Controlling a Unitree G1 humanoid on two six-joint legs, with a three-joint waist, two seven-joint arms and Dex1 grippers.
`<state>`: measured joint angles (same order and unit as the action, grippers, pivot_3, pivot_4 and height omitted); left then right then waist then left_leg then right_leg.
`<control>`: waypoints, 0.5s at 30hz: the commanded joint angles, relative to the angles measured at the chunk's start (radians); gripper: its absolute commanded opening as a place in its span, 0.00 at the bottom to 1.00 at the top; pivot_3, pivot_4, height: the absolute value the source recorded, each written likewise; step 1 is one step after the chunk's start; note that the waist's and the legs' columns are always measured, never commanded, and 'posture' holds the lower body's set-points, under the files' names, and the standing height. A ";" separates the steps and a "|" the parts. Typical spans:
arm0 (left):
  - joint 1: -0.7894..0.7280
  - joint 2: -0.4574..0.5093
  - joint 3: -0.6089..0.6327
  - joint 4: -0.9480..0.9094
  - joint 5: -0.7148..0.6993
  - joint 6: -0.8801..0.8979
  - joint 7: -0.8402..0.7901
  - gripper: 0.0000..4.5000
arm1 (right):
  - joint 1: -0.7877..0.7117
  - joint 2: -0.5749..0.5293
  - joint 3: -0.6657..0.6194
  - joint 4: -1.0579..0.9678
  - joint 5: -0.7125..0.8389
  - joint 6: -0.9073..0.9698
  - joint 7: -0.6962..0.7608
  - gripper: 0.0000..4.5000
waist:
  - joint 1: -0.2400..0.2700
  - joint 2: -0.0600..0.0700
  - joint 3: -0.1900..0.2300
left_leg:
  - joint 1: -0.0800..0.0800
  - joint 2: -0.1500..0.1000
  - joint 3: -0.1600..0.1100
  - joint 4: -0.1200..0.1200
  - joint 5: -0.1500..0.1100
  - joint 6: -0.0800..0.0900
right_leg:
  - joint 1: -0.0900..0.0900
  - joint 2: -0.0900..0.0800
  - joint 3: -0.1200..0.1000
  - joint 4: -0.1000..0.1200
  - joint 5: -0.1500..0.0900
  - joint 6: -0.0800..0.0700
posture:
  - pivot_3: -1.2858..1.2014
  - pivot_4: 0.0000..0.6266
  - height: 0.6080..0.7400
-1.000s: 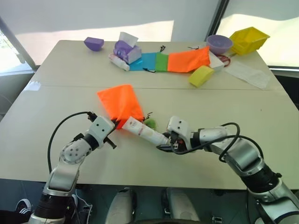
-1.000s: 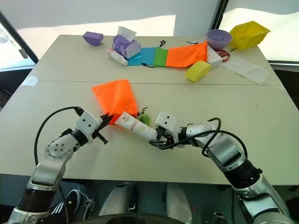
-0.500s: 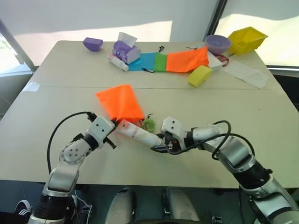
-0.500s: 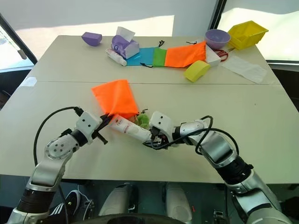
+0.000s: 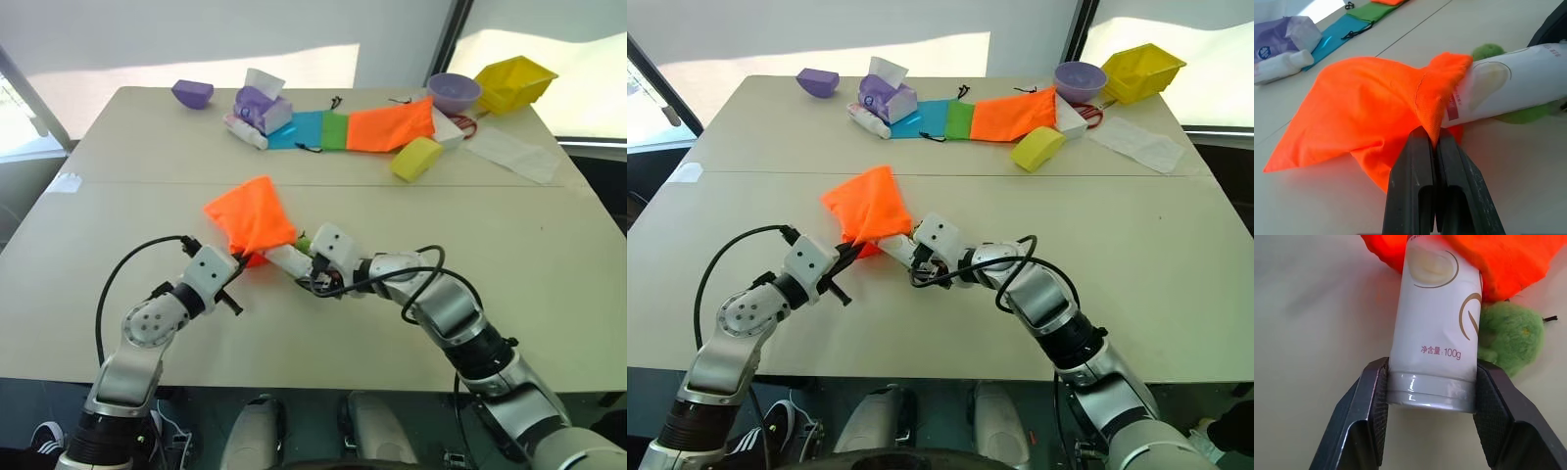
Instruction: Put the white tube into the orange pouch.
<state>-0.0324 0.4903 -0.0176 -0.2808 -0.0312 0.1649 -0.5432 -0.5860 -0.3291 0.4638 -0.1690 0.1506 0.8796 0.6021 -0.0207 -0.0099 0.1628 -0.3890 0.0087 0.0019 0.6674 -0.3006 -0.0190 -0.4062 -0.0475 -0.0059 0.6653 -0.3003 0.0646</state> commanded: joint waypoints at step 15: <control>0.017 0.013 0.007 -0.044 -0.005 0.003 0.001 0.00 | -0.157 0.236 -0.076 0.201 -0.009 0.135 -0.082 0.41 | -0.003 0.000 0.000 | 0.000 0.000 0.000 0.000 0.000 0.000 | -0.001 0.000 0.000 0.001 0.000 0.000 | 0.52 0.24 1.00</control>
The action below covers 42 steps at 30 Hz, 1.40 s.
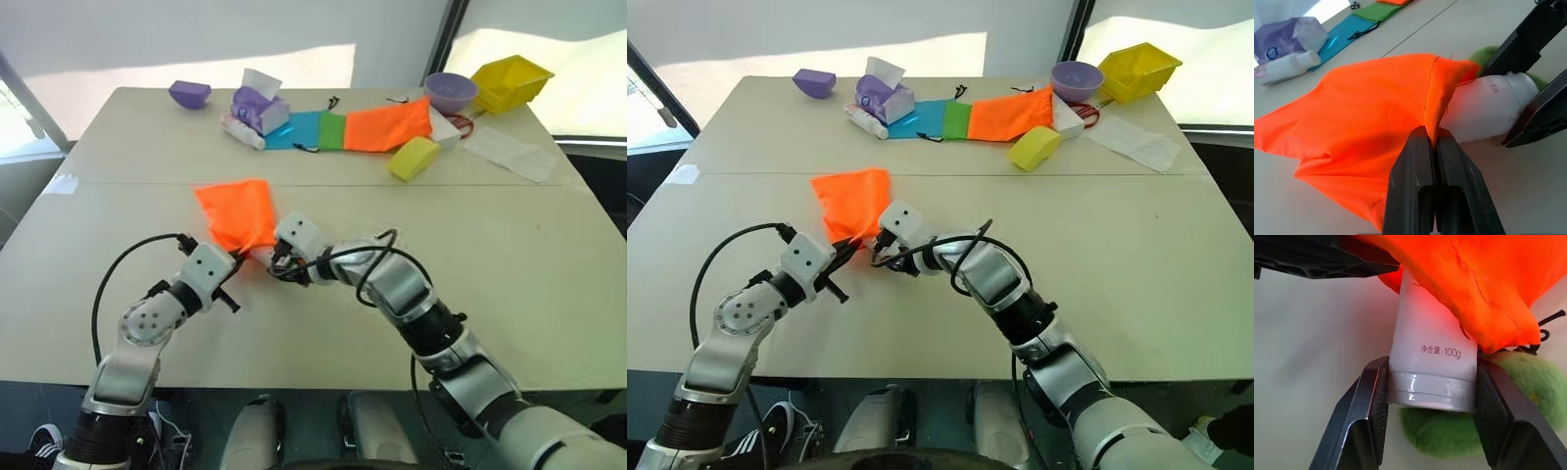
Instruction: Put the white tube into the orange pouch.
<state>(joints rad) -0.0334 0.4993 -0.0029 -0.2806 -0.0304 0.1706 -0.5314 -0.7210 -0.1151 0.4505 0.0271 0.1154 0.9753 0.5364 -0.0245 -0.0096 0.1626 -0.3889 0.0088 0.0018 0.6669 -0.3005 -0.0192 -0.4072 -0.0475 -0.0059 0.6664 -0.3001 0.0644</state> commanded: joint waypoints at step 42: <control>0.052 -0.005 -0.008 -0.113 -0.060 0.076 -0.036 0.00 | -0.184 0.336 -0.208 0.378 0.065 -0.062 -0.159 0.41 | -0.034 0.001 0.000 | -0.001 0.000 0.000 -0.003 0.000 0.000 | -0.002 0.000 0.000 -0.001 0.000 -0.001 | 0.52 0.24 1.00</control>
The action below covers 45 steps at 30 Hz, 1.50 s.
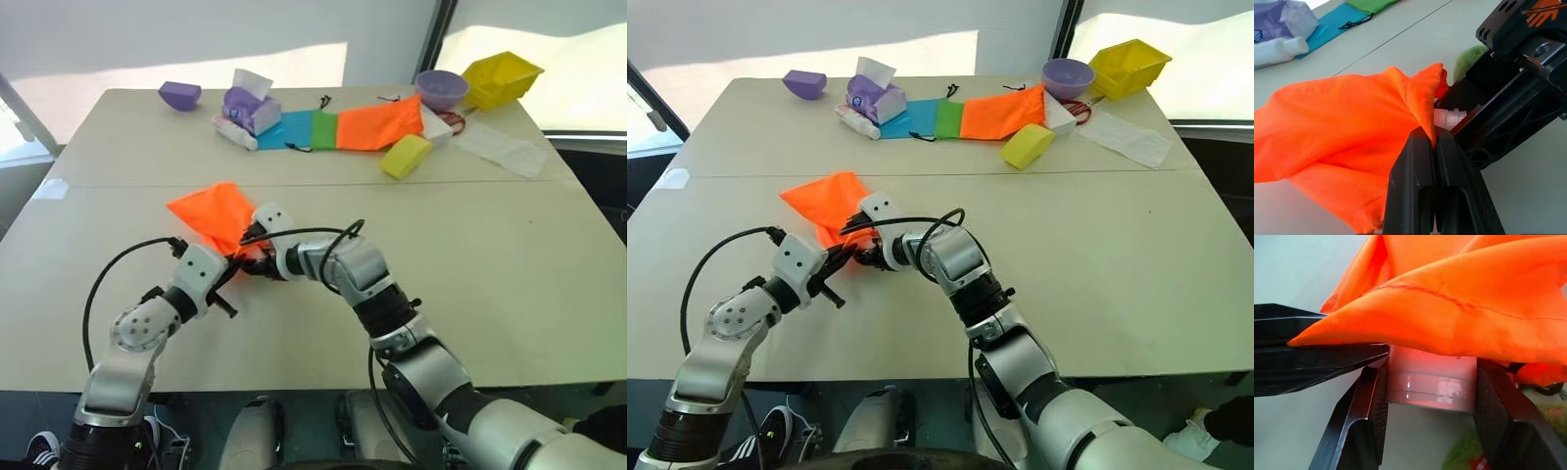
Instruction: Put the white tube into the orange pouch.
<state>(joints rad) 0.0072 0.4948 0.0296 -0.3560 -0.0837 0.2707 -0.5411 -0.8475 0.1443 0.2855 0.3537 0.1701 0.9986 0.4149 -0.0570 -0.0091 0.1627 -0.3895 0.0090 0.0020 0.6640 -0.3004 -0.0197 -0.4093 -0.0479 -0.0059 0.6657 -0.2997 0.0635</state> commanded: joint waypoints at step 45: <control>0.009 -0.022 -0.013 0.002 -0.034 -0.068 -0.011 0.00 | -0.068 0.188 -0.117 0.029 0.228 -0.024 -0.066 0.41 | -0.010 0.001 0.001 | -0.004 0.000 0.000 -0.003 0.002 -0.004 | -0.004 0.000 0.000 -0.003 0.002 -0.003 | 0.52 0.24 1.00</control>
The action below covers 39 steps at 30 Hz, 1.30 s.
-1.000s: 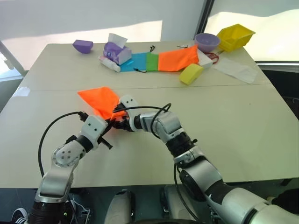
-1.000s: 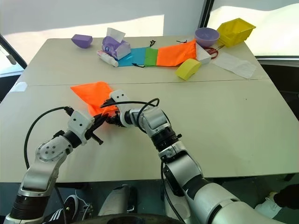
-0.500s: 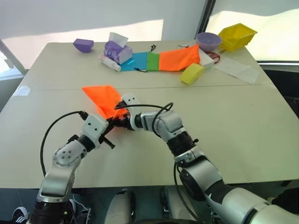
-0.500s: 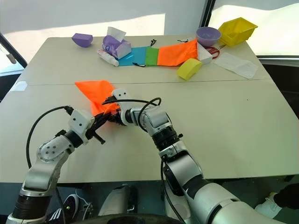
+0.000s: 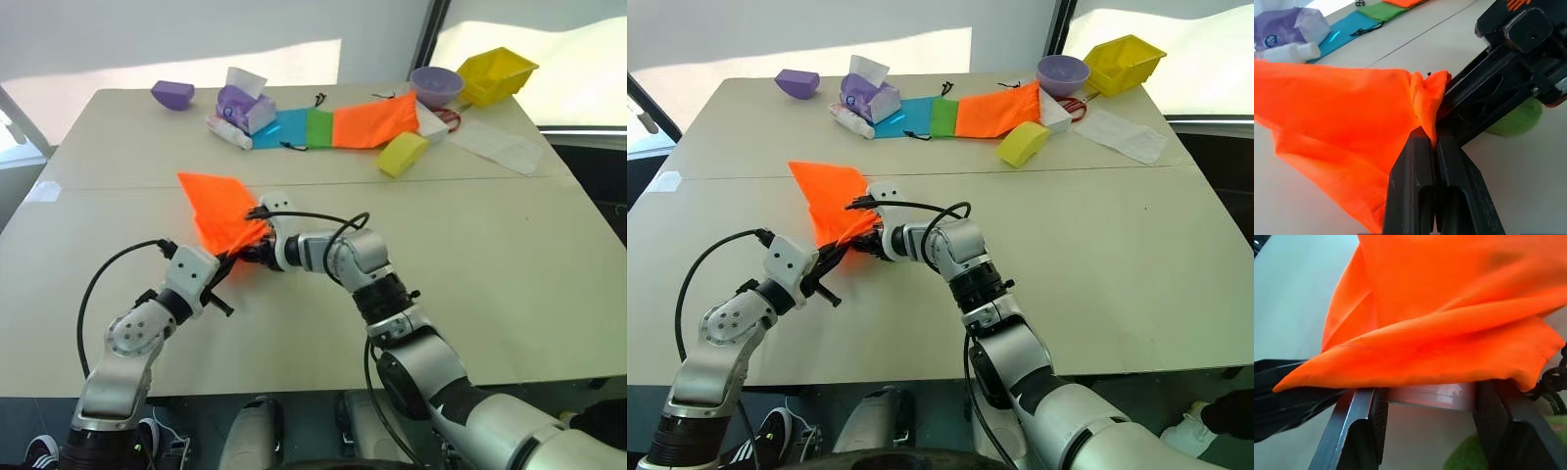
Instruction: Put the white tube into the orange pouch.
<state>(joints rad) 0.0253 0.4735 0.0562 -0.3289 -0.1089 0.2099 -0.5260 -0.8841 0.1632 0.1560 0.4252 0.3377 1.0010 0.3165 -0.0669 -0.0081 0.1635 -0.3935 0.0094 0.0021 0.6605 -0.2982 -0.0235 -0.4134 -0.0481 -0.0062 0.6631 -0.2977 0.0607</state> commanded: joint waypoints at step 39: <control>0.035 0.033 0.018 0.064 0.027 -0.099 -0.036 0.00 | 0.102 -0.312 0.236 -0.531 -0.032 -0.075 0.346 0.99 | 0.023 -0.001 -0.001 | 0.000 0.000 0.001 -0.009 0.001 -0.001 | -0.004 0.000 0.000 -0.003 0.000 0.000 | 0.52 0.24 1.00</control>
<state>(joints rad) 0.0497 0.4928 0.0527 -0.2504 -0.0762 0.1356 -0.5606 -0.7858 -0.1292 0.4234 -0.0474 0.3134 0.9751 0.6498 -0.0441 -0.0095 0.1627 -0.3935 0.0096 0.0034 0.6514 -0.2975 -0.0246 -0.4175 -0.0483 -0.0064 0.6601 -0.2978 0.0605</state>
